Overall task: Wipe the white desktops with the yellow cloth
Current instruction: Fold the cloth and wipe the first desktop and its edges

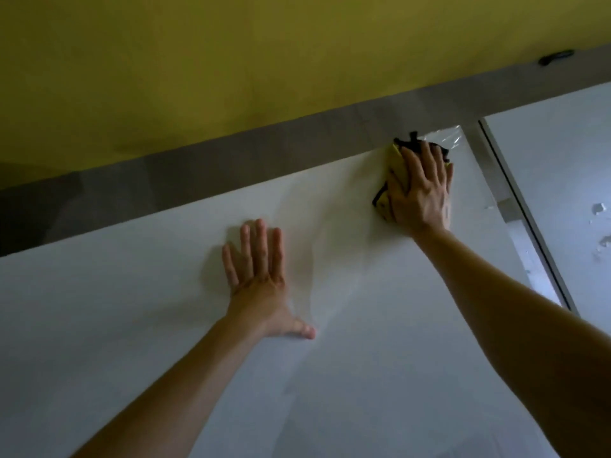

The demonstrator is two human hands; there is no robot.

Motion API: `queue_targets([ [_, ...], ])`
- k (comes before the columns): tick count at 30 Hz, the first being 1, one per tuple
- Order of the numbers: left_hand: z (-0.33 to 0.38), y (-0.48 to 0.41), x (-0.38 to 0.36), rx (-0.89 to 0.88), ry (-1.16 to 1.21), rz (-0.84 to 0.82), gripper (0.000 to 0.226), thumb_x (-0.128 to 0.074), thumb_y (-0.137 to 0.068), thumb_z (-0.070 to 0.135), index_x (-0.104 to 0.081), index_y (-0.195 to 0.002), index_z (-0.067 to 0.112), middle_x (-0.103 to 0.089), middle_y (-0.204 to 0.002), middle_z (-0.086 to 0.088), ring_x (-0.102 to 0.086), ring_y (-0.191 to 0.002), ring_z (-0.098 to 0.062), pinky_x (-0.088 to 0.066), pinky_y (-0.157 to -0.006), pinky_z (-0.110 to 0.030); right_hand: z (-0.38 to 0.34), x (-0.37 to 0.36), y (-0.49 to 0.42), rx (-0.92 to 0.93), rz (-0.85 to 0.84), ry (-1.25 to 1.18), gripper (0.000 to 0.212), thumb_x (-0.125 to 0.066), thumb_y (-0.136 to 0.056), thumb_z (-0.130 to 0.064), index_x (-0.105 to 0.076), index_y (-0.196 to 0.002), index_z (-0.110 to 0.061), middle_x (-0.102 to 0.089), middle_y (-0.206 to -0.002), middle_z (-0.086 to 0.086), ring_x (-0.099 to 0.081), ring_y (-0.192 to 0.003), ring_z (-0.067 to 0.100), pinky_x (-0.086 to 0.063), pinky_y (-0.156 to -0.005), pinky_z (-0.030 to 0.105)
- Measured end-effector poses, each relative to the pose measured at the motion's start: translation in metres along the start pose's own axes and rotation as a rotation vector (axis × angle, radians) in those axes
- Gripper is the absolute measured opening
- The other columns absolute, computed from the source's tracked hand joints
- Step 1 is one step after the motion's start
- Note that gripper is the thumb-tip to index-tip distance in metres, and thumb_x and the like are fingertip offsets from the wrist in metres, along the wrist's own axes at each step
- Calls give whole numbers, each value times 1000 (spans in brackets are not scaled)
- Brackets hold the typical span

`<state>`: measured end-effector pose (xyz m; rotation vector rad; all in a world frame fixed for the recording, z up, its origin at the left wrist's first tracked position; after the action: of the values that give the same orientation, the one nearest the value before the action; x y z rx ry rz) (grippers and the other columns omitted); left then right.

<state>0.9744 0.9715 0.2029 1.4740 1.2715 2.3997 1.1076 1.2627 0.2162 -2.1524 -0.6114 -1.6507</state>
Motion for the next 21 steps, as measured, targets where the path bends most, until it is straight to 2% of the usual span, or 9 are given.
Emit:
queue_targets([
  [2, 0, -1, -1, -6, 9, -22, 181, -77, -55, 95, 58, -143, 13, 67, -146, -18, 59, -139, -44, 18, -124, -70, -23, -7, 4, -111, 0, 16, 70, -38, -103, -62, -37, -167, -33, -17, -181, 6, -10, -168, 29, -5, -135, 57],
  [7, 2, 5, 0, 56, -23, -31, 182, -72, -54, 100, 60, -140, 9, 65, -148, -20, 55, -141, -45, 17, -126, -68, -166, -42, 65, 569, -130, 8, 61, -41, -110, -55, -43, -166, -31, -26, -179, 8, -15, -168, 31, -9, -134, 60],
  [10, 3, 6, 2, 67, 9, -28, 185, -74, -52, 99, 59, -140, 6, 65, -149, -19, 53, -144, -44, 17, -126, -68, -156, -41, 57, 715, -150, -37, 57, -49, -110, -50, -47, -164, -31, -30, -178, 4, -18, -167, 27, -10, -135, 57],
  [12, 2, 7, 3, 50, 23, -19, 186, -77, -51, 97, 57, -143, 5, 65, -150, -18, 54, -145, -42, 19, -125, -68, -110, -30, 35, 664, -94, -49, 54, -55, -109, -43, -51, -161, -30, -35, -175, 4, -24, -166, 28, -18, -133, 59],
  [14, 3, 8, 3, 29, 14, -40, 185, -76, -53, 97, 56, -143, 4, 67, -147, -17, 57, -142, -42, 20, -124, -68, -48, -14, 6, 467, 13, -72, 52, -55, -109, -41, -54, -159, -29, -41, -172, 7, -32, -162, 34, -27, -128, 61],
  [16, 2, 8, 5, 19, -5, -46, 184, -76, -55, 96, 57, -142, 5, 68, -146, -16, 59, -141, -42, 20, -124, -68, 0, 2, -16, 222, 45, -54, 56, -49, -107, -51, -52, -160, -30, -38, -174, 6, -30, -162, 34, -25, -128, 61],
  [18, 1, 9, 7, 19, -16, -36, 184, -78, -54, 95, 58, -141, 6, 68, -146, -15, 60, -140, -40, 21, -124, -68, 5, -1, -16, 18, 33, -68, 65, -43, -103, -58, -49, -161, -31, -31, -177, 6, -22, -165, 31, -16, -132, 59],
  [20, 0, 12, 8, 33, -12, -31, 186, -80, -52, 94, 58, -142, 7, 68, -146, -13, 60, -140, -39, 21, -124, -67, -35, -10, 15, 38, 79, -93, 67, -55, -96, -48, -53, -159, -27, -35, -174, 13, -26, -164, 35, -17, -132, 61],
  [21, 0, 13, 9, 45, -22, -21, 187, -80, -50, 94, 56, -144, 7, 68, -147, -13, 60, -141, -38, 20, -125, -67, -64, -15, 39, 190, 105, -137, 66, -64, -92, -38, -58, -156, -24, -41, -170, 16, -31, -162, 38, -21, -129, 63],
])
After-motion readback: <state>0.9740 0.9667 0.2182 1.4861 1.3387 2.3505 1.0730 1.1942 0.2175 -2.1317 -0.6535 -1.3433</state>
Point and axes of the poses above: each hand's wrist, its own y-axis away from the middle knuckle, its own x-axis out of the back of the hand, z = x × y, the point moved 4 cm from there along -y, towards the middle knuckle
